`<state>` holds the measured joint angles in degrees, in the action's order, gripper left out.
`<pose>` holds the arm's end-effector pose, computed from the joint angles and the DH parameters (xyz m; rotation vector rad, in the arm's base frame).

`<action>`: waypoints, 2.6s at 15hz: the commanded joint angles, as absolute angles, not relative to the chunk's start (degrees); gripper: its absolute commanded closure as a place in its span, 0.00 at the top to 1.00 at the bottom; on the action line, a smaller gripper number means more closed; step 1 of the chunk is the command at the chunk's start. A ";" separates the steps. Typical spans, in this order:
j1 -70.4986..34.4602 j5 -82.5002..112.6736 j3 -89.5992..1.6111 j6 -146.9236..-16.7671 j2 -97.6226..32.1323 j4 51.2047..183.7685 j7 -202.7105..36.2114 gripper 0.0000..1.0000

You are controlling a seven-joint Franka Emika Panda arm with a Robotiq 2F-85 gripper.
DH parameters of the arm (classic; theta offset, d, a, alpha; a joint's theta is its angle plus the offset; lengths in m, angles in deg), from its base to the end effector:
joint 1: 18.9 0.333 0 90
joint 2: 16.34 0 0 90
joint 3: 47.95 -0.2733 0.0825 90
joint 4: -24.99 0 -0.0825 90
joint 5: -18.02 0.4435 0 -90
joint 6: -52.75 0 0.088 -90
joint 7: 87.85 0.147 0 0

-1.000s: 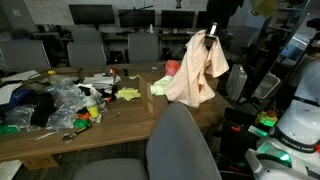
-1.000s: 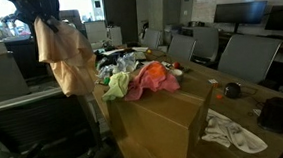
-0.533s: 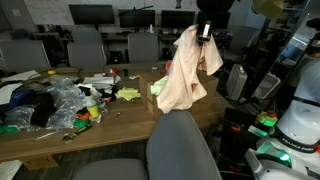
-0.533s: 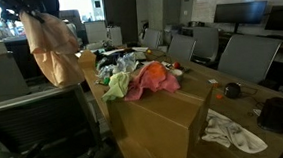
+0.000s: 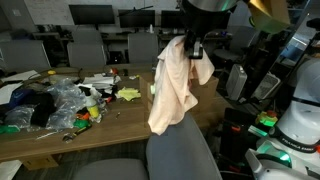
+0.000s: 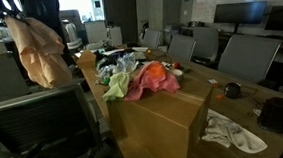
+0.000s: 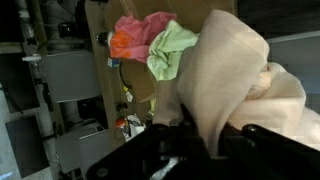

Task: Put the peach shirt, the green towel and the pink shirt on the backrest of the chair

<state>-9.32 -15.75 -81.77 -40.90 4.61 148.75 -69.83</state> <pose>0.4155 0.2934 0.4485 2.2701 0.5762 0.2418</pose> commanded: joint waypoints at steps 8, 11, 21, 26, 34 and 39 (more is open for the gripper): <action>-4.96 -13.68 -73.68 -39.45 -2.97 147.33 -73.18 0.03; -5.67 -11.33 -70.17 -39.68 -4.54 148.76 -74.25 0.03; -5.98 -3.66 -63.93 -39.73 -5.75 154.13 -74.27 0.03; -4.72 -4.81 -65.47 -40.30 -4.65 157.30 -72.44 0.03; -4.92 0.98 -64.60 -41.68 -4.25 163.06 -69.32 0.03; -5.17 6.79 -63.70 -41.08 -5.02 162.80 -69.93 0.03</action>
